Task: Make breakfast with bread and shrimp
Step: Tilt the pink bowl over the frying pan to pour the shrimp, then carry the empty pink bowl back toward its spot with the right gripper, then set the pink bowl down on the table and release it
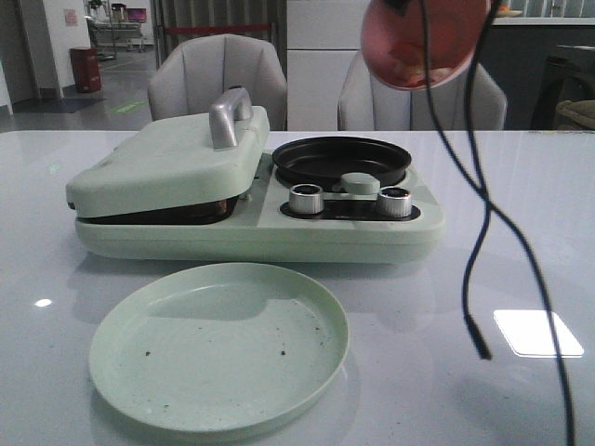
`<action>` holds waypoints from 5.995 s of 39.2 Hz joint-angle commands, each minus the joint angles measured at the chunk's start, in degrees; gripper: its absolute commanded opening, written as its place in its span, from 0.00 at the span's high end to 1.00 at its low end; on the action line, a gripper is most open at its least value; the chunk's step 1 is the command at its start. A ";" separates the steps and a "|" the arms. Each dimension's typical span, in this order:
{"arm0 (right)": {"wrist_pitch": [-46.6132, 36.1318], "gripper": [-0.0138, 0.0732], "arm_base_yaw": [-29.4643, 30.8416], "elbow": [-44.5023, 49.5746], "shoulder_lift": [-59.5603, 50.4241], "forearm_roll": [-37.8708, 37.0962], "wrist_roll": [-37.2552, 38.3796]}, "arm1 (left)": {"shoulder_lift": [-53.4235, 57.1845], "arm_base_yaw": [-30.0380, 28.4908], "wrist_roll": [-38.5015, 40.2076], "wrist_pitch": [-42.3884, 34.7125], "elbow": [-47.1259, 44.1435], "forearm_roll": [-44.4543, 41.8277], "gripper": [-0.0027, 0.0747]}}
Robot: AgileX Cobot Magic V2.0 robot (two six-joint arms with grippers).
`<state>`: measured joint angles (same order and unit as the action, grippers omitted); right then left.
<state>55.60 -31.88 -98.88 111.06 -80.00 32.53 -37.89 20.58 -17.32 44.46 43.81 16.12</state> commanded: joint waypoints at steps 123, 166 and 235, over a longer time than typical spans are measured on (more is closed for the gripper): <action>-18.04 0.79 42.87 40.70 -21.52 81.94 -33.45 | 0.14 0.32 0.23 -4.51 1.49 1.10 0.84; -11.36 0.33 29.78 39.76 -46.60 80.00 -34.15 | 0.14 0.32 0.23 -4.19 1.49 1.32 0.84; -1.42 0.82 26.88 59.88 -84.09 78.59 -28.36 | 25.60 -18.15 17.32 -19.10 -18.78 -16.12 0.84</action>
<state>58.22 -4.87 -37.75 26.75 -1.42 4.17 -15.89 5.03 0.00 33.28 28.01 -0.57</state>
